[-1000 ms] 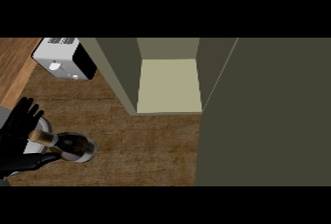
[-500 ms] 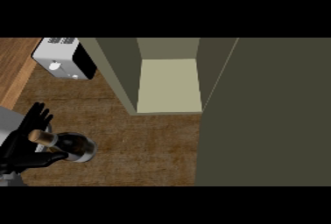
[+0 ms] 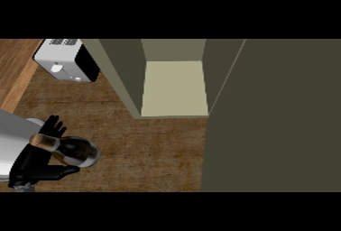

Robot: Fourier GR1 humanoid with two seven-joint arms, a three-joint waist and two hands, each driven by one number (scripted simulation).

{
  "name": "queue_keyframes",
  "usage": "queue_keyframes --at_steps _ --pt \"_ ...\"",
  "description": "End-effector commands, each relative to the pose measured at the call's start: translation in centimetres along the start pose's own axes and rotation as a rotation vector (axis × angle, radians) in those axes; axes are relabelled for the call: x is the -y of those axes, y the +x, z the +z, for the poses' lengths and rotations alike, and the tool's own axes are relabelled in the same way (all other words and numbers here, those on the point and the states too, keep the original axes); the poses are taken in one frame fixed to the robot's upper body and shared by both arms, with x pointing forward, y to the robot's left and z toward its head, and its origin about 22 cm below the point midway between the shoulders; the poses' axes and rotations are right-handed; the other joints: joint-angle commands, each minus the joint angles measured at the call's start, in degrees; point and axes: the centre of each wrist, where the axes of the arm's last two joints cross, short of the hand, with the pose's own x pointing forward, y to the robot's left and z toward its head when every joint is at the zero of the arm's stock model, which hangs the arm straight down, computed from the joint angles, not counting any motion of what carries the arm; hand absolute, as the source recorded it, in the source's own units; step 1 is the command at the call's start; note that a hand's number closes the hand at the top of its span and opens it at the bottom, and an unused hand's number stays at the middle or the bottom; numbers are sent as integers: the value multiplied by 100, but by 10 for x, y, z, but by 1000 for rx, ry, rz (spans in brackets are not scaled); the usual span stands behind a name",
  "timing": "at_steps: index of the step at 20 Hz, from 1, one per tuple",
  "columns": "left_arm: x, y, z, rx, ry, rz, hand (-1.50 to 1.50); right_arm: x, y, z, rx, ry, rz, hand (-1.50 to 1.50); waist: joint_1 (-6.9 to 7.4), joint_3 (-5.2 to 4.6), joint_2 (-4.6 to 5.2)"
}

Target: Pick up the wine, place it into the cabinet and close the cabinet

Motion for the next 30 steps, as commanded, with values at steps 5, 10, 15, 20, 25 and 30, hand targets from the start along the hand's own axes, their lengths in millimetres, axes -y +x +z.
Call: queue_keyframes --at_steps 5,10,15,20,25,30 --pt "1 -27 0 -5 20 51 -150 -5 55 43 111 31 -46 -150 -35 -3 -7" --pt "10 -47 2 4 37 134 -150 2 49 40 96 43 -36 -150 -11 4 3" --pt "20 -42 -22 19 58 237 -150 -4 38 33 105 29 -44 -150 -5 4 -3" --pt "9 -58 -11 22 83 328 -150 -5 41 31 90 16 -57 -150 25 0 4" --pt "24 -61 -21 30 39 362 -150 -1 50 37 89 30 -30 -150 9 0 7" --pt "43 -56 -34 33 17 326 -150 -2 42 33 100 30 -49 -150 26 6 3"
